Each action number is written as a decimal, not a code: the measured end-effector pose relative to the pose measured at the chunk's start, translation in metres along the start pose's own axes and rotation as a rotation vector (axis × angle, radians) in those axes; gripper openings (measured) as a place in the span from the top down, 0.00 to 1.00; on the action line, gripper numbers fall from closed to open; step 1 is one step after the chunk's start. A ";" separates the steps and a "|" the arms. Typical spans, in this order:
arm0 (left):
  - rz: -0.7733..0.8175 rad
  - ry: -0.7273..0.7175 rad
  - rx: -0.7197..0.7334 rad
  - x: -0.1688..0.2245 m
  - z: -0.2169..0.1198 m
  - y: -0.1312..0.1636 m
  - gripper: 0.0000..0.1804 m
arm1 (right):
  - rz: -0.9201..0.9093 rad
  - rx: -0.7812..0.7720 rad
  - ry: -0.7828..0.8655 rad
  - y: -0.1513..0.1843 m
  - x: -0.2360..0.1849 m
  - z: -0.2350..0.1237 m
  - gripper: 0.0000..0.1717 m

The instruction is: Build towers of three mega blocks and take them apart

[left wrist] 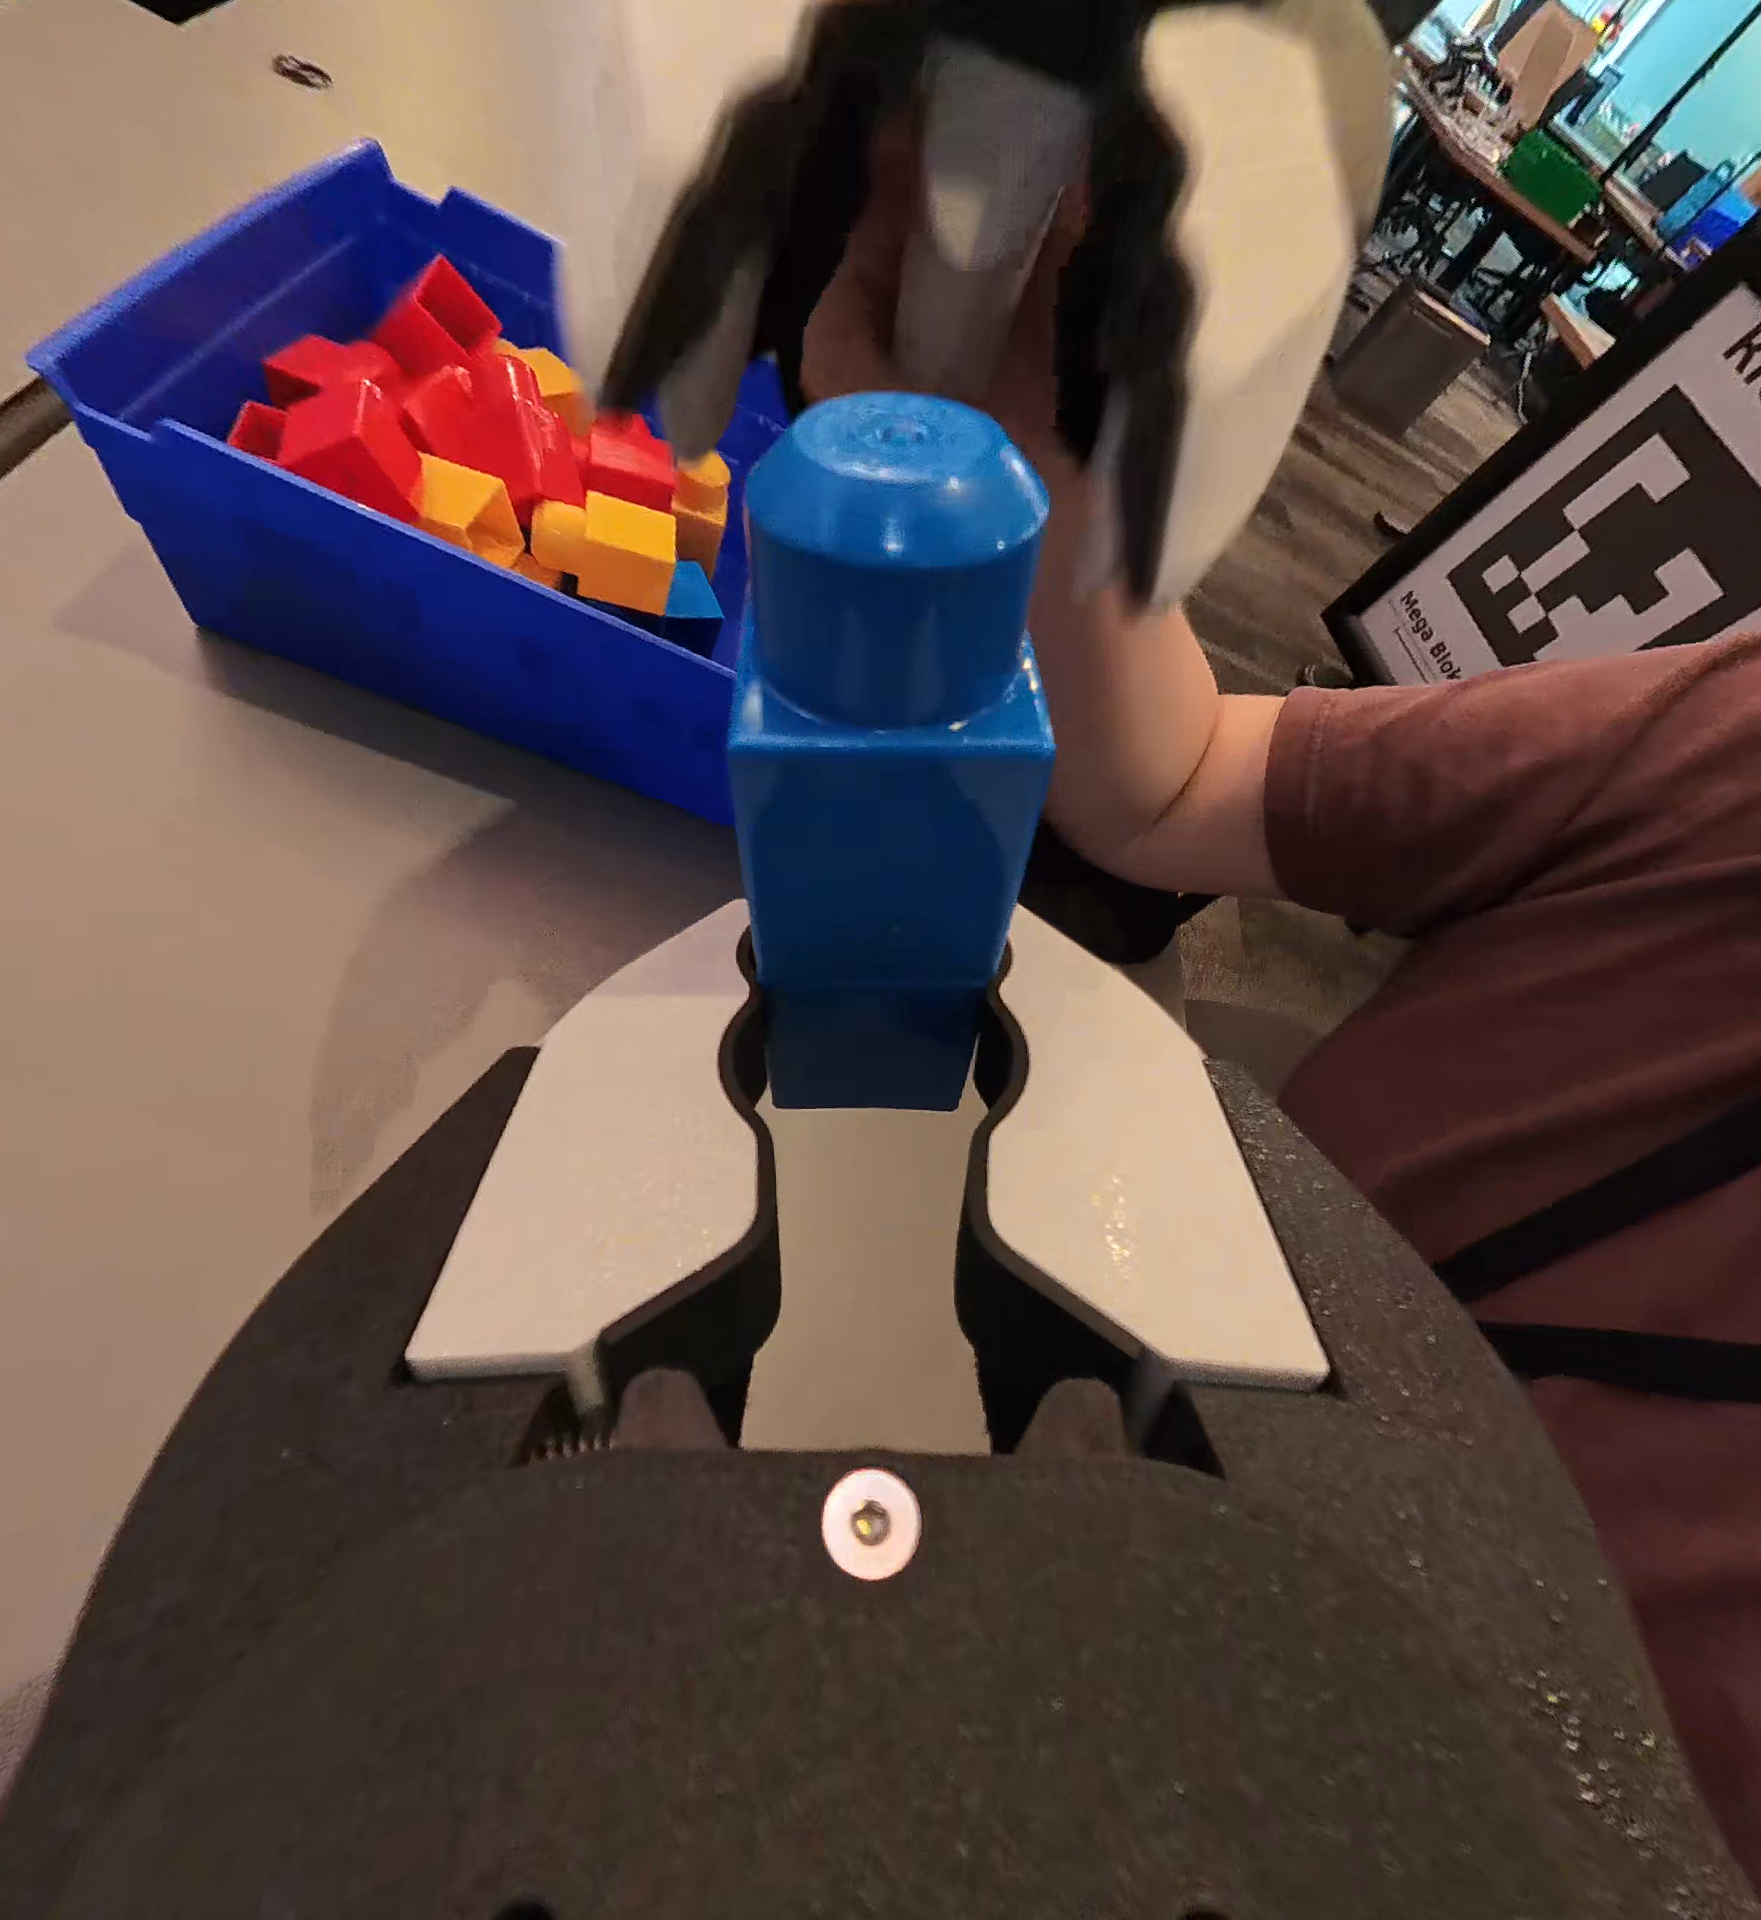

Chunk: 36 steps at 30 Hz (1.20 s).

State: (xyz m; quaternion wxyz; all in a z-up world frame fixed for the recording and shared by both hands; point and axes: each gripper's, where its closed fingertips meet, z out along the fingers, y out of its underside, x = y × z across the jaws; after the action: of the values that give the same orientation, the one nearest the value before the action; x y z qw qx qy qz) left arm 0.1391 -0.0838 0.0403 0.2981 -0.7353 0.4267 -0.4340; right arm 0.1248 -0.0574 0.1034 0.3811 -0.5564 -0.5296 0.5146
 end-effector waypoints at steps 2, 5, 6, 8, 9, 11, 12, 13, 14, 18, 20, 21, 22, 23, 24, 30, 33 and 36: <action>0.003 0.013 -0.022 0.004 0.003 0.003 0.80 | 0.017 -0.056 -0.052 0.015 -0.005 0.021 0.65; 0.029 -0.034 -0.019 -0.003 0.005 0.003 0.79 | 0.076 -0.009 -0.118 0.011 -0.007 0.026 0.78; 0.027 -0.043 0.016 -0.006 0.005 -0.002 0.77 | 0.092 0.030 -0.100 0.007 -0.001 0.023 0.79; 0.001 -0.018 0.081 -0.008 0.006 -0.010 0.78 | 0.134 0.081 -0.107 0.002 0.005 0.017 0.79; -0.009 -0.005 0.102 -0.009 0.007 -0.012 0.80 | 0.149 0.090 -0.118 0.002 0.007 0.016 0.79; -0.028 0.005 0.121 -0.012 0.009 -0.014 0.80 | 0.161 0.096 -0.111 0.002 0.012 0.014 0.79; -0.034 0.016 0.132 -0.013 0.009 -0.015 0.80 | 0.169 0.104 -0.109 0.002 0.014 0.013 0.79; -0.050 0.034 0.137 -0.013 0.010 -0.015 0.80 | 0.176 0.119 -0.104 0.000 0.016 0.012 0.79; -0.081 0.063 0.090 -0.011 0.011 -0.008 0.80 | 0.183 0.166 -0.080 -0.006 0.021 0.007 0.78; -0.113 0.178 -0.006 0.005 0.027 0.008 0.80 | 0.237 0.300 0.058 -0.022 0.060 -0.062 0.79; -0.109 0.181 0.029 0.007 0.022 0.001 0.80 | 0.244 0.096 0.251 0.014 0.089 -0.101 0.79; -0.110 0.164 0.054 0.004 0.018 -0.003 0.80 | 0.246 -0.044 0.400 0.041 0.107 -0.124 0.79; -0.107 0.155 0.071 0.003 0.013 -0.006 0.80 | 0.261 -0.189 0.513 0.070 0.119 -0.145 0.79; -0.103 0.157 0.078 0.003 0.008 -0.007 0.80 | 0.309 -0.316 0.562 0.097 0.124 -0.159 0.79; -0.103 0.160 0.084 0.004 0.005 -0.008 0.80 | 0.379 -0.419 0.557 0.122 0.123 -0.167 0.79; -0.104 0.145 0.055 0.000 0.001 -0.004 0.80 | 0.468 -0.782 0.529 0.201 0.143 -0.158 0.78; -0.146 0.196 0.063 0.004 0.000 -0.004 0.80 | 0.431 -0.653 0.526 0.174 0.146 -0.148 0.71; -0.184 0.251 0.070 0.008 -0.005 -0.004 0.80 | 0.113 -0.353 0.479 0.089 0.126 -0.128 0.63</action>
State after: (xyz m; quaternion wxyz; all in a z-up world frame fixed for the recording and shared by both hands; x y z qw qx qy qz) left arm 0.1386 -0.0889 0.0489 0.2266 -0.7006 0.3760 -0.5625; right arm 0.2561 0.0682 0.0186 0.3634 -0.7482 -0.4739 0.2891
